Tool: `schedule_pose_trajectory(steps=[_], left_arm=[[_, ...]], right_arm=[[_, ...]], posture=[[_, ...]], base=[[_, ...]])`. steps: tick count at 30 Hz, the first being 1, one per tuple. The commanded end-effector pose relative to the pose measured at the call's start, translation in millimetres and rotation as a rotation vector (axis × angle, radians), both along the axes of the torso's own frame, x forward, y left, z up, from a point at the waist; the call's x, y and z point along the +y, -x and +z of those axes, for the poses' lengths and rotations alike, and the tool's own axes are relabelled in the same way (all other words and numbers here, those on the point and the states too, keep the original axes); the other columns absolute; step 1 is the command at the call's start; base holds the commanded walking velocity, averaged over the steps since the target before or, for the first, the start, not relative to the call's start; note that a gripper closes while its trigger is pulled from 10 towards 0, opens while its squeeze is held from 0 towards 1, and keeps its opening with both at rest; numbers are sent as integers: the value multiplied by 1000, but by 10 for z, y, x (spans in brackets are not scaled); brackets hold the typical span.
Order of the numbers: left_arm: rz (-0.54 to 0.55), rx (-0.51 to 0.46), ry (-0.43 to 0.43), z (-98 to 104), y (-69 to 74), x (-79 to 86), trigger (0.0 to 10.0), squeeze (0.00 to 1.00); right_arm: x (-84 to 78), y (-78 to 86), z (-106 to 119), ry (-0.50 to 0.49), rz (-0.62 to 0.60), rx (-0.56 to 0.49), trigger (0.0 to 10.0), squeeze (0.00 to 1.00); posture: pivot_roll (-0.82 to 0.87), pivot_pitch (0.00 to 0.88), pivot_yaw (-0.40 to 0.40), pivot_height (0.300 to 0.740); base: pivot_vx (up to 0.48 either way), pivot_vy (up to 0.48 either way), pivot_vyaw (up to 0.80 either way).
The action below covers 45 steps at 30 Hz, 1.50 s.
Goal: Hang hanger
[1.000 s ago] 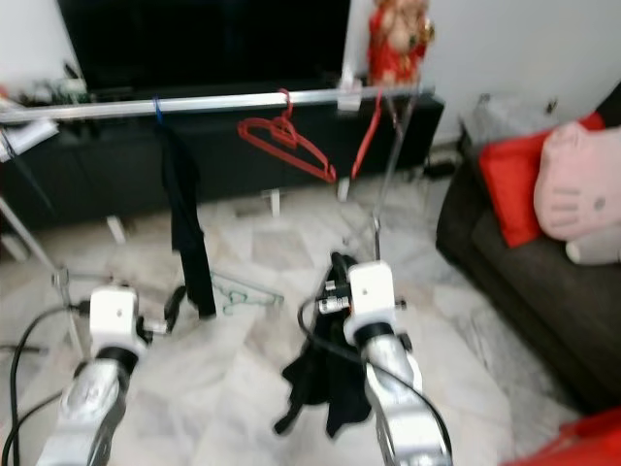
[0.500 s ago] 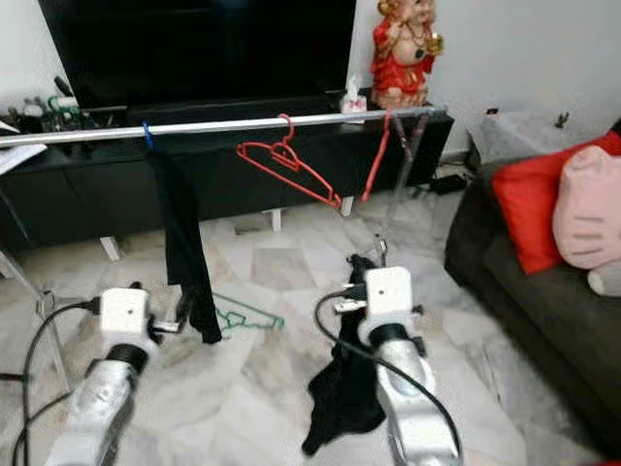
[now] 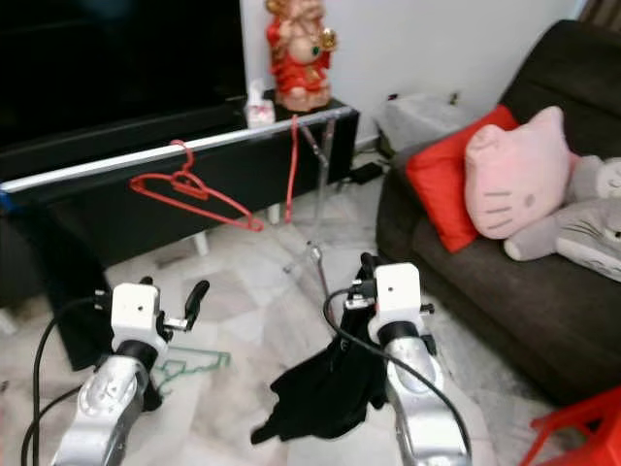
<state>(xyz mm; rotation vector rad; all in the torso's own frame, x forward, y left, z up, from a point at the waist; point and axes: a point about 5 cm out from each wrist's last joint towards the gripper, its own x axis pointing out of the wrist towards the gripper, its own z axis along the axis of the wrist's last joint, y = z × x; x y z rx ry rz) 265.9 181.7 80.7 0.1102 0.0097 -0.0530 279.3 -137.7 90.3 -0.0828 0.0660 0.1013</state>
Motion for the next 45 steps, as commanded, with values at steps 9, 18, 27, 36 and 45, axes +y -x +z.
schedule_pose_trajectory(steps=[9,18,27,36,45], left_arm=[[-68,-20,1,50,-24,-119,10000,0],[-72,-29,-3,72,-47,-132,10000,0],[-14,-42,-13,104,-69,-50,10000,0],[-20,-43,-9,103,-68,-75,10000,0],[-8,-41,-8,104,-75,-59,10000,0]], right_arm=[[-77,5,47,19,-22,-24,10000,0],[-70,12,64,17,-22,-46,10000,0],[-69,32,51,36,-23,-45,10000,0],[-69,37,59,44,-11,-49,10000,0],[-69,34,48,23,-24,-42,10000,0]], posture=[[-90,0,-20,740],[-90,0,-17,740],[-86,0,-15,740],[-88,0,-14,740],[-87,0,-13,740]], base=[[371,0,-781],[368,0,-248],[367,0,0],[82,0,622],[0,0,89]])
